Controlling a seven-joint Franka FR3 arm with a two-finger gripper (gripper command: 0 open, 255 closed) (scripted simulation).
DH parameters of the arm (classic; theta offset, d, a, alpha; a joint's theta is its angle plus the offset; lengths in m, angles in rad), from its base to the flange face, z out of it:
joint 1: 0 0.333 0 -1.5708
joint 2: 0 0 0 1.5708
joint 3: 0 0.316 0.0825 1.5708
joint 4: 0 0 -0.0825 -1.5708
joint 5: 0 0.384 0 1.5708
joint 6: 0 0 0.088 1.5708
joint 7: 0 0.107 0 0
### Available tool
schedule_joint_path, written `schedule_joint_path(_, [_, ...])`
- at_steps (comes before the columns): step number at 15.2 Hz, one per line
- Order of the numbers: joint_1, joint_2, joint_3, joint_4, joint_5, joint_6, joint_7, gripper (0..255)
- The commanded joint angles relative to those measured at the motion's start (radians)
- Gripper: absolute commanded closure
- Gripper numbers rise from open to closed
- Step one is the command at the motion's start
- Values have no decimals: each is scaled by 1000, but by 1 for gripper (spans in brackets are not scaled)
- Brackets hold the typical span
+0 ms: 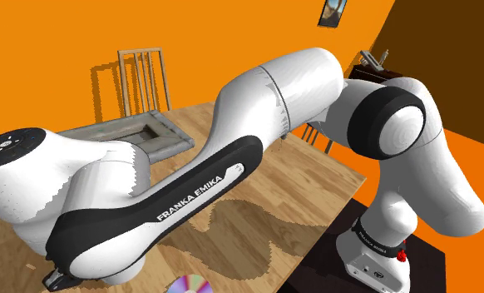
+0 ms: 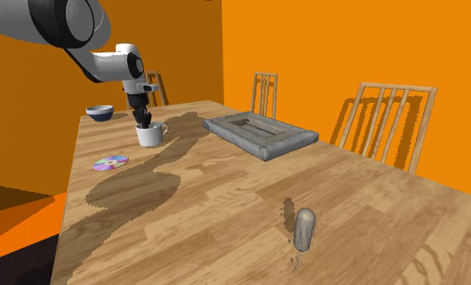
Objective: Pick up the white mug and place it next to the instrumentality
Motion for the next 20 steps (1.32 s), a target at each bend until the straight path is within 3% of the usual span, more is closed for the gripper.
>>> schedule_joint_path(1, [0, 1, 0, -3, -1, 5, 1, 255])
schedule_joint_path(7, [0, 1, 0, -3, -1, 5, 1, 255])
schedule_joint_path(8, [0, 1, 0, -3, -1, 5, 1, 0])
schedule_joint_path(13, [0, 1, 0, -3, -1, 5, 1, 0])
schedule_joint_path(17, [2, -47, 11, 46, 15, -90, -10, 0])
schedule_joint_path(20, [2, -47, 11, 45, 15, -90, -10, 0])
